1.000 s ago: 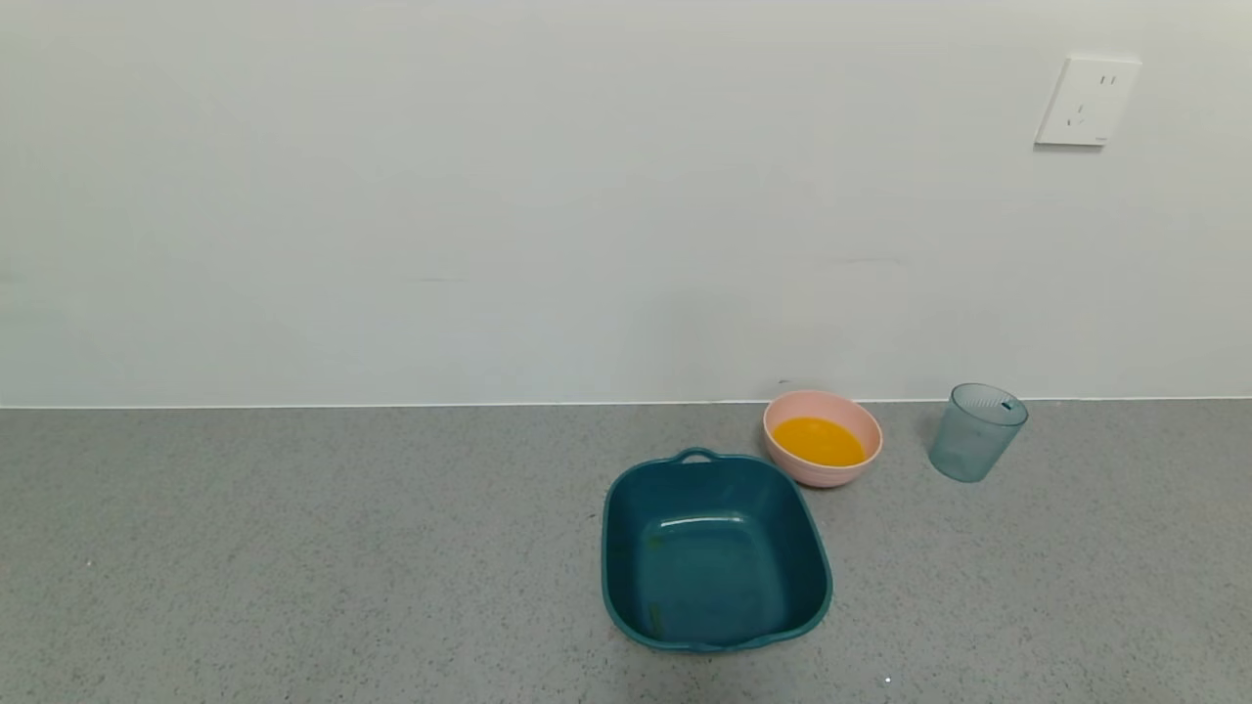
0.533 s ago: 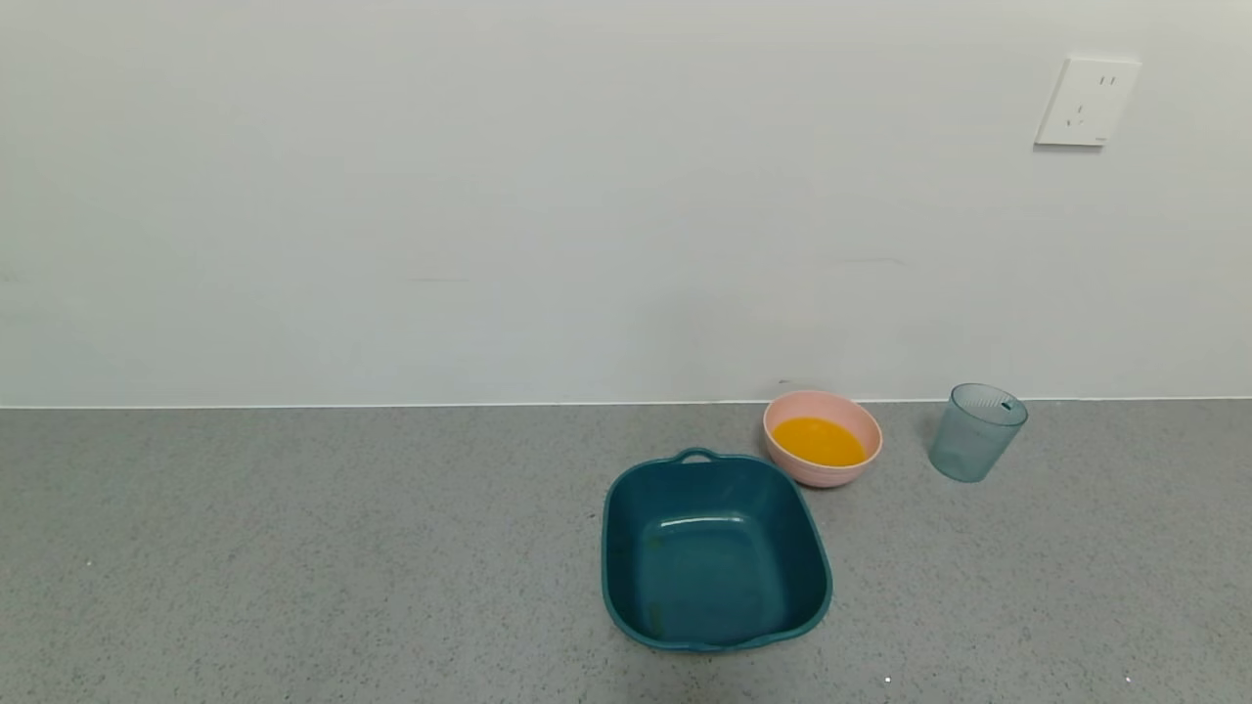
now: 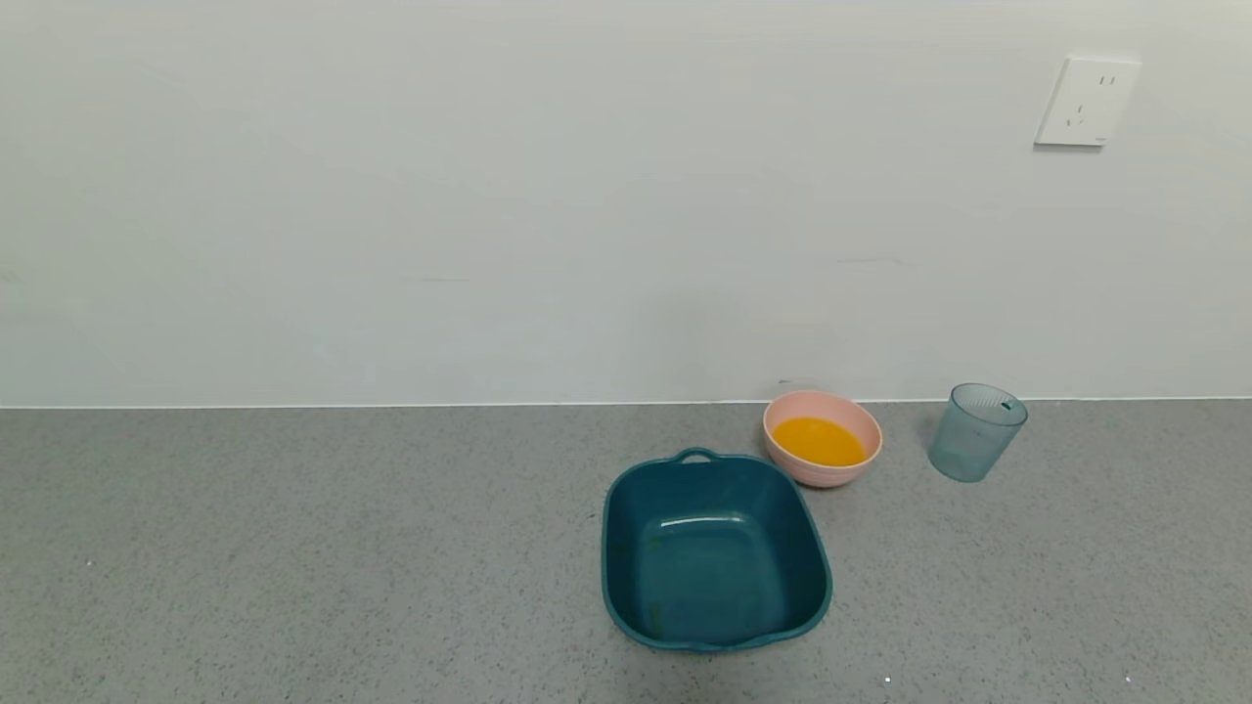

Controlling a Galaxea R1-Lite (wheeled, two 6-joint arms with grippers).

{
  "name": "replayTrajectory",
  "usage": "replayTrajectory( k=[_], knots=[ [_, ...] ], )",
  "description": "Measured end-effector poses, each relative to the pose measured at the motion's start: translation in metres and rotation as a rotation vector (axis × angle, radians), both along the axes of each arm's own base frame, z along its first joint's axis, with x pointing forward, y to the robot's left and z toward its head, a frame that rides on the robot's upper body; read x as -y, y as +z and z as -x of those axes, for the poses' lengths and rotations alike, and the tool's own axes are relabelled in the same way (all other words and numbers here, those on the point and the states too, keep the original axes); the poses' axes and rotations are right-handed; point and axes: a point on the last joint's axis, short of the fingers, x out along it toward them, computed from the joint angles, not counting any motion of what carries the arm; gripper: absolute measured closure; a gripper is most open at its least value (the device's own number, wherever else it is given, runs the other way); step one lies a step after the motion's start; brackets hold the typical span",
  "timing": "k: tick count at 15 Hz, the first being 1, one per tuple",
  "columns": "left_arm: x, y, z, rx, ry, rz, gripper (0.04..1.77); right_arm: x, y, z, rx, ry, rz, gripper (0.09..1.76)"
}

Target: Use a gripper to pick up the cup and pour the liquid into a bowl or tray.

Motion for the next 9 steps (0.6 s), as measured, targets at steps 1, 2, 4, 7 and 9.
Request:
replayTrajectory(
  k=[1, 2, 4, 7, 9],
  knots=[
    [0.0, 0.0, 0.0, 0.0, 0.0, 0.0, 0.09, 0.0, -0.008, -0.004, 0.001, -0.005, 0.012, 0.15],
    [0.0, 0.0, 0.0, 0.0, 0.0, 0.0, 0.09, 0.0, -0.015, -0.009, 0.004, -0.011, 0.024, 0.15],
    [0.0, 0.0, 0.0, 0.0, 0.001, 0.0, 0.09, 0.001, -0.026, -0.013, -0.012, -0.026, 0.039, 0.15],
    [0.0, 0.0, 0.0, 0.0, 0.0, 0.0, 0.09, 0.002, -0.035, -0.016, -0.048, -0.065, 0.046, 0.15],
    [0.0, 0.0, 0.0, 0.0, 0.001, 0.0, 0.09, 0.002, -0.036, -0.016, -0.053, -0.066, 0.045, 0.15]
  ],
)
